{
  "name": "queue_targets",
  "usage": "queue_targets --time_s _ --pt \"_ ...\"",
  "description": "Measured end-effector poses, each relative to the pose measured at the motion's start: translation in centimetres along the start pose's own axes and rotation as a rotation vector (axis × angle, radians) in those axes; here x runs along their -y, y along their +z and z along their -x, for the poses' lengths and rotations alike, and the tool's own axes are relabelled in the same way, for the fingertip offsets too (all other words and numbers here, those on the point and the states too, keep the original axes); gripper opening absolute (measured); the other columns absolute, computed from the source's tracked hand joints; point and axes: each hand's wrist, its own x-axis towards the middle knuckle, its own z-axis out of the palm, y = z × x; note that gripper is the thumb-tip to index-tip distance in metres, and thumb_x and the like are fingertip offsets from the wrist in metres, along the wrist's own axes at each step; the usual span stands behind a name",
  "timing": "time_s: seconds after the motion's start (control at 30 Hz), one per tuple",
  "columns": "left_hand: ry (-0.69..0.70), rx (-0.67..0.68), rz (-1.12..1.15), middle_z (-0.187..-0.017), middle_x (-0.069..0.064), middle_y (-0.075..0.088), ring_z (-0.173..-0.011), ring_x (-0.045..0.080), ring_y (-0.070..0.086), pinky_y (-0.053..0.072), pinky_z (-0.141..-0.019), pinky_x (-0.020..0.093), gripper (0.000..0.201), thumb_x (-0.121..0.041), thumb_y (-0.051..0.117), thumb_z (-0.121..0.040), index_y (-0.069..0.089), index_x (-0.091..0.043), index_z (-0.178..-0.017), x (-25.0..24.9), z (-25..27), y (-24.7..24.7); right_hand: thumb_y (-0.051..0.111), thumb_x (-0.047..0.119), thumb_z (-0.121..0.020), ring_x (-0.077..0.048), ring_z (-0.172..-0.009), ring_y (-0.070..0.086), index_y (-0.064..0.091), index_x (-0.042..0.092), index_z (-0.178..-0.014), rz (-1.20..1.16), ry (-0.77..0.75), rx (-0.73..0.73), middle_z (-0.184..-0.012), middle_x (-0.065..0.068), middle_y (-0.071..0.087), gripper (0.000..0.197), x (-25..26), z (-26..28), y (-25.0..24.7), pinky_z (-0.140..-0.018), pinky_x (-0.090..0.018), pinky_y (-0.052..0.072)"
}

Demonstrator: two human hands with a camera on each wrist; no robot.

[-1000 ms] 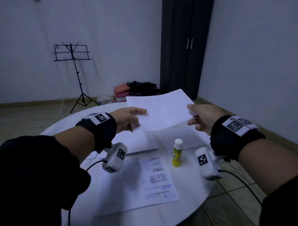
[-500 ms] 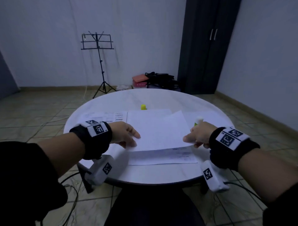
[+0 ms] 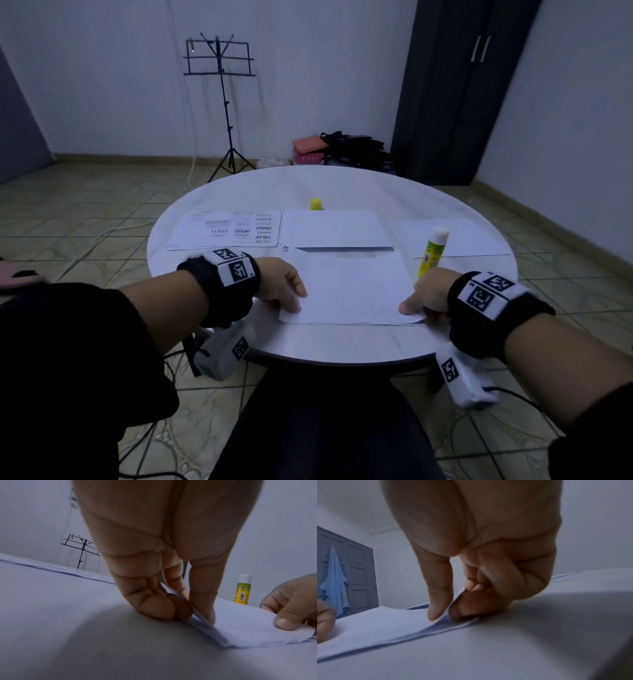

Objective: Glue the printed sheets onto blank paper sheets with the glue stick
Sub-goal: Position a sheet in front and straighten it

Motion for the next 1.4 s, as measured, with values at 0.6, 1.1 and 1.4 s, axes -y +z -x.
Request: queue_targets --time_s 0.6,1.1,1.4 --pt "-0.013 -0.009 -0.066 -0.07 -0.005 0.056 -0.052 0.008 0.052 0.042 -0.054 0.015 0.024 -0.021 0.078 -0.078 0.055 -0.026 -0.083 -0.14 0.08 0.1 0.07 0.02 -0.085 -0.02 -0.042 0.046 0.047 0.007 -0.066 -0.103 -0.029 0.057 -0.051 -0.007 0.053 0.033 -0.76 -0.39 0.15 -0.046 -0.023 0.037" --pt "-0.016 -0.02 -0.159 -0.064 -0.008 0.055 -0.054 0.006 0.052 0.039 -0.053 0.013 0.023 -0.025 0.076 -0.079 0.054 -0.026 -0.086 -0.53 0.12 0.19 0.071 0.019 -0.084 -0.021 -0.045 0.047 0.045 0.008 -0.065 -0.132 -0.029 0.057 -0.054 -0.009 0.054 0.034 -0.87 -0.33 0.1 -0.05 -0.026 0.04" --pt "-0.022 -0.01 -0.179 -0.068 -0.005 0.057 -0.052 0.007 0.053 0.043 -0.061 0.019 0.024 -0.024 0.078 -0.077 0.054 -0.028 -0.081 -0.35 -0.48 0.17 0.073 0.014 -0.082 -0.021 -0.043 0.048 0.041 0.009 -0.062 -0.123 -0.039 0.044 -0.047 -0.008 0.051 0.038 -0.72 -0.2 0.03 -0.047 -0.023 0.038"
